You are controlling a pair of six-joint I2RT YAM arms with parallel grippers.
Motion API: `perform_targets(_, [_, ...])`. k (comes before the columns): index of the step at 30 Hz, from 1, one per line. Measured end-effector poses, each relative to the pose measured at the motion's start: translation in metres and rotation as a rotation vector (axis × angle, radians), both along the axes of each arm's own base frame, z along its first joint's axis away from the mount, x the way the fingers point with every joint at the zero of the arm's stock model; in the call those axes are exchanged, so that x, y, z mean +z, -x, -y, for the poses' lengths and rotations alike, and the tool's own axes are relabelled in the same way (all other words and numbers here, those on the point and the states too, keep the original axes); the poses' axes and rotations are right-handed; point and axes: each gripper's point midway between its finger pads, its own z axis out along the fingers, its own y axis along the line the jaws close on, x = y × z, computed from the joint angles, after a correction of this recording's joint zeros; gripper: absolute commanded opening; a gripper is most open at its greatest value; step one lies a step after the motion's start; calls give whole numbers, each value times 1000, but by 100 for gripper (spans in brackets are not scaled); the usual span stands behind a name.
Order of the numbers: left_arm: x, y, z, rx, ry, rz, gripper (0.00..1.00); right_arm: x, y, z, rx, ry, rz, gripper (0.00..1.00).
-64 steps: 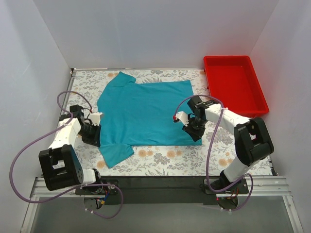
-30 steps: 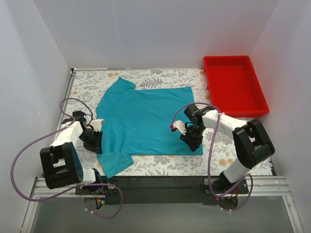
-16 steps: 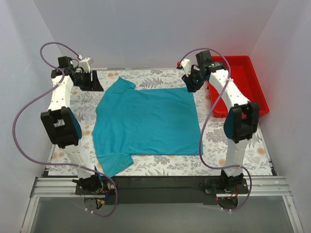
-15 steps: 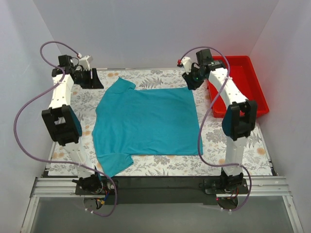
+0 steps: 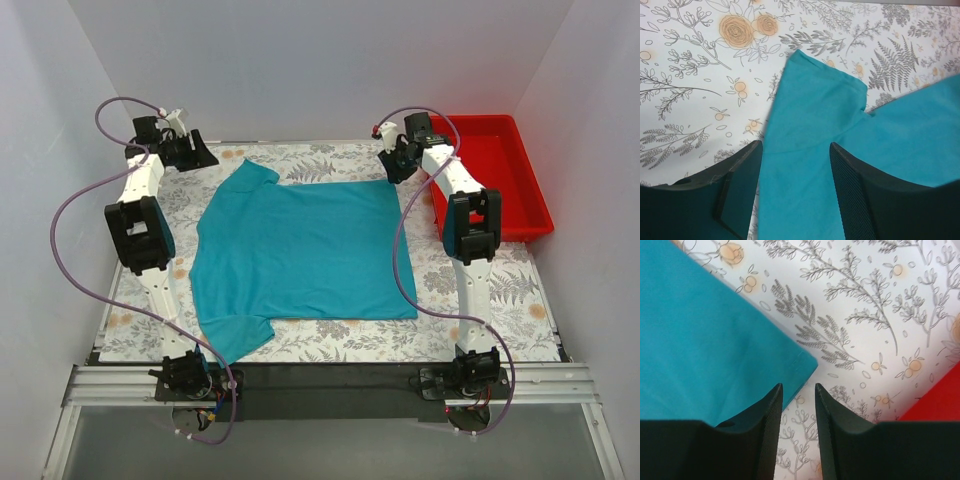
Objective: Fold and stack the t-shirts
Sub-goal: Fold the tshirt
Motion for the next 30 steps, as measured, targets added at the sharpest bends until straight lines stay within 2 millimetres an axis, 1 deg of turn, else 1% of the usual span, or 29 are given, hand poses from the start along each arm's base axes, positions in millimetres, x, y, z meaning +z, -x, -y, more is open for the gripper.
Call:
perform_targets(5, [-25,-14,-4,18,2,-14,56,-4,-14,-1,2,-23,43,49])
perform_targets(9, [-47,-15,-3,27,9,-50,56,-18,-18,-5,12,-35,38,50])
perform_targets(11, [-50,-16,-1,30,13,-57,57,-25,-16,-6,16,-39,26,49])
perform_targets(12, [-50,-16,0,29,14,-57,57,-27,-16,-6,19,-41,22,48])
perform_targets(14, [-48,-18,2,28,13,-48,57,-29,-16,-7,25,-45,21,41])
perform_targets(15, [-46,-20,3,28,11,-41,59,-30,-16,-8,26,-48,20,34])
perform_targets(17, [-46,-26,4,27,1,-24,60,-31,-15,-8,30,-57,15,29])
perform_targets(18, [-47,-28,5,29,-6,-20,60,-31,-15,-9,33,-62,14,23])
perform_targets(20, [-53,-36,8,31,-24,-10,60,-32,-14,-9,37,-72,11,18])
perform_targets(21, [-57,-40,10,31,-35,-7,60,-32,-14,-9,40,-77,10,13])
perform_targets(24, [-76,-51,17,33,-68,-9,60,-35,-13,-11,58,-90,10,1])
perform_targets(26, [-91,-54,23,29,-99,-17,60,-37,-13,-11,69,-96,11,1])
perform_targets(28, [-90,-62,31,13,-139,16,60,-37,-13,-13,80,-104,18,1])
perform_targets(30, [-92,-65,39,-2,-181,32,58,-37,-14,-13,90,-109,24,1])
